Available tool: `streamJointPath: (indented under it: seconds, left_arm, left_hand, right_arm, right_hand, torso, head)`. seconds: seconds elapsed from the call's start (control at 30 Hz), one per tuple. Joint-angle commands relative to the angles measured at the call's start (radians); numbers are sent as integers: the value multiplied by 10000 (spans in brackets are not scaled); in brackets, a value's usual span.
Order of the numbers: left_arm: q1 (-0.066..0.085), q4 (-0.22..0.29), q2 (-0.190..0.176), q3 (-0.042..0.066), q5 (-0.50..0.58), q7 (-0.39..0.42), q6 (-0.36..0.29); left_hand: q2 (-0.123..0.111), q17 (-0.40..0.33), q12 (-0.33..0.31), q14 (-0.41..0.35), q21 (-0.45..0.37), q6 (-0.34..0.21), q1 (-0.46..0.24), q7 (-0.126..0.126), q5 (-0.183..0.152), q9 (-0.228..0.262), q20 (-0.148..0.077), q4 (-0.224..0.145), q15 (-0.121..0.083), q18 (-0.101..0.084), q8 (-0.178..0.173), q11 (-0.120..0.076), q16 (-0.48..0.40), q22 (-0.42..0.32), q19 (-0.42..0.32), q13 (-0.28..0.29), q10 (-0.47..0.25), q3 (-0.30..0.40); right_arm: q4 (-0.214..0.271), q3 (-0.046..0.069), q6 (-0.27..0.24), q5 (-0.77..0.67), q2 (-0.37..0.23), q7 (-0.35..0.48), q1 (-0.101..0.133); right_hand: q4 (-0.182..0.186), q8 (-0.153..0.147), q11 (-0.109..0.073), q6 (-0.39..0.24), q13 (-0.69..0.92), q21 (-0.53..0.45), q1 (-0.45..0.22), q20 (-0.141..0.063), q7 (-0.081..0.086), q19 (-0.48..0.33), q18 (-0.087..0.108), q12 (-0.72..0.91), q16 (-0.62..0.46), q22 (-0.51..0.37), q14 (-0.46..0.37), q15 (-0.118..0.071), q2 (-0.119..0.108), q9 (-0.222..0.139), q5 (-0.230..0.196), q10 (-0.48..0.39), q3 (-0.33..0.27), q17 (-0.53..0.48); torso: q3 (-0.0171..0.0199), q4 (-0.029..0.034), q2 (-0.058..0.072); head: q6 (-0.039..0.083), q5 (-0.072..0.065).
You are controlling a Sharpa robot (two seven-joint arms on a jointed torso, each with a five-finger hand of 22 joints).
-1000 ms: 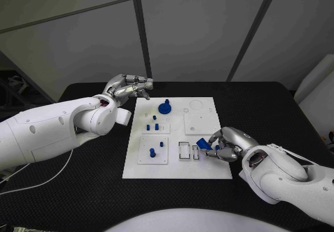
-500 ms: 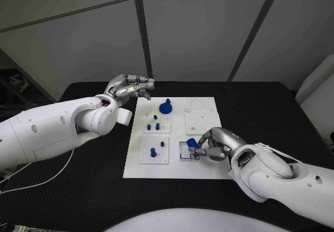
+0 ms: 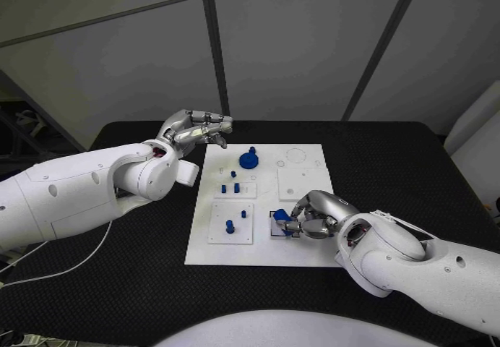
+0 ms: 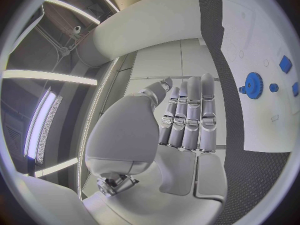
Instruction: Assemble the parts on the task board
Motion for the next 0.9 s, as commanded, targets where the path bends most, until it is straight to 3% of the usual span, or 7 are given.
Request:
streamJointPath:
  seconds: [0.03,0.13,0.23,0.33,0.43,0.7,0.9]
  left_arm:
    - [13,25,-4,6,20,13,117]
    - [14,30,-9,6,20,9,117]
    - [14,34,-14,6,20,3,115]
    - [14,36,-18,6,20,1,114]
    - [14,40,-25,6,20,-1,110]
    - [14,44,-41,6,20,-2,99]
    - [14,46,-49,6,20,-3,99]
  left_hand:
    - [67,-16,38,-20,-51,-88,-16,3,58,-1,68,3,31,-186,-12,-23,-45,-10,-12,14,-66,-53]
    - [67,-16,38,-20,-51,-88,-16,3,58,-1,68,3,31,-186,-12,-23,-45,-10,-12,14,-66,-53]
    - [67,-16,38,-20,-51,-88,-16,3,58,-1,68,3,31,-186,-12,-23,-45,-10,-12,14,-66,-53]
    - [87,-21,50,-27,-74,-99,-33,8,60,0,73,21,36,-186,-8,-18,-47,-23,-8,19,-85,-66]
    - [87,-21,50,-27,-74,-99,-33,8,60,0,73,21,36,-186,-8,-18,-47,-23,-8,19,-85,-66]
    - [87,-21,50,-27,-74,-99,-33,8,60,0,73,21,36,-186,-8,-18,-47,-23,-8,19,-85,-66]
    - [87,-21,50,-27,-74,-99,-33,8,60,0,73,21,36,-186,-8,-18,-47,-23,-8,19,-85,-66]
  right_arm:
    - [-51,9,151,47,53,-3,19]
    - [-88,9,174,48,92,-25,19]
    - [-118,9,195,48,127,-27,20]
    - [-134,9,191,48,153,-4,20]
    - [-133,9,152,49,166,20,21]
    - [-30,8,21,37,66,124,20]
    - [180,3,-28,31,-131,424,19]
  right_hand:
    - [6,65,-53,53,126,12,-173,-72,-28,12,-110,-96,42,945,911,-80,5,48,-95,-61,-112,2129]
    - [3,90,-53,13,103,-4,-441,-79,-27,-3,-107,-160,37,931,909,-82,31,151,-582,-78,-278,2121]
    - [13,113,-38,-46,59,-41,-828,-78,-16,-35,-96,-256,19,891,902,-76,-15,274,-1544,-113,-479,2091]
    - [30,130,-22,-109,36,-72,-1360,-66,1,-61,-88,-334,1,861,895,-62,-206,397,-2505,-140,-552,2061]
    - [36,145,-17,-151,48,-85,-1795,-56,11,-68,-85,-367,1,855,896,-53,-352,503,-3035,-143,-403,2066]
    - [21,157,-13,-172,78,-89,-1819,-52,9,-67,-85,-368,-4,858,895,-52,-330,579,-2879,-129,-221,2060]
    - [-27,190,-41,-172,201,-73,-1215,-68,-16,-41,-92,-302,7,896,902,-69,-143,743,-1834,-49,-34,2086]
  torso:
    - [-1,-1,1]
    - [-1,1,-2]
    - [-1,0,-4]
    - [1,-1,-5]
    - [-1,-4,-6]
    - [4,-12,-13]
    - [4,-12,-20]
  head:
    - [-2,14]
    - [-12,27]
    - [-15,27]
    - [-26,35]
    - [-39,45]
    - [-58,54]
    - [-64,56]
